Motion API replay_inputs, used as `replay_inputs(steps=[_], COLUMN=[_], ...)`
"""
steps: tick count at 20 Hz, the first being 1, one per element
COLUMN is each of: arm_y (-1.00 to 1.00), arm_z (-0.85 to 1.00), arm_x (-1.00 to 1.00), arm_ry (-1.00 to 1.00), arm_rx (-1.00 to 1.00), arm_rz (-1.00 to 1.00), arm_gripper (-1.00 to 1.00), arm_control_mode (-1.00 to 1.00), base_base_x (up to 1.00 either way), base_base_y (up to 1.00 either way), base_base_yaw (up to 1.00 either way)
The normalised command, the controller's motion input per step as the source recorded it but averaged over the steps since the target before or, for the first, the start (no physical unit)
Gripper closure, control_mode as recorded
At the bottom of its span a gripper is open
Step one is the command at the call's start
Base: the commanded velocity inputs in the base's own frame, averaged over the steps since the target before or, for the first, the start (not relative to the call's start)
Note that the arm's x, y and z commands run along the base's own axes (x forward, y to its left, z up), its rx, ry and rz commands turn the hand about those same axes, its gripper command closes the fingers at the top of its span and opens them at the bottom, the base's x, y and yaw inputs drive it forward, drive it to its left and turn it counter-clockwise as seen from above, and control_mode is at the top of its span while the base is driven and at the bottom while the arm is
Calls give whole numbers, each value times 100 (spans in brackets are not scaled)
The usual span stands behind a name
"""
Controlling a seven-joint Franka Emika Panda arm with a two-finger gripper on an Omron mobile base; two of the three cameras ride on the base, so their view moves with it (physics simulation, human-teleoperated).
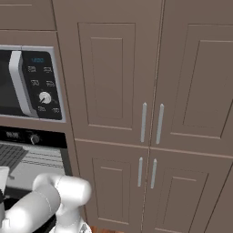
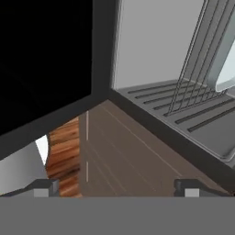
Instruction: Take the baked cake out of the oven and place it on the plate for cooling. Then close the oven door.
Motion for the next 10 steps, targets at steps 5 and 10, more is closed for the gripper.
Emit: replay_inputs(steps=[5,10], arm_y=[39,41], arm_z=[-22,-50], arm_x=[45,22], arm_ry=[0,-1], arm_rx=[-7,-4], arm_rz=[0,-3], arm_gripper=[-100,-100], arm_control_mode=[-100,-100], base_base_x=[0,0], base_base_y=[0,0], base_base_yaw=[0,0])
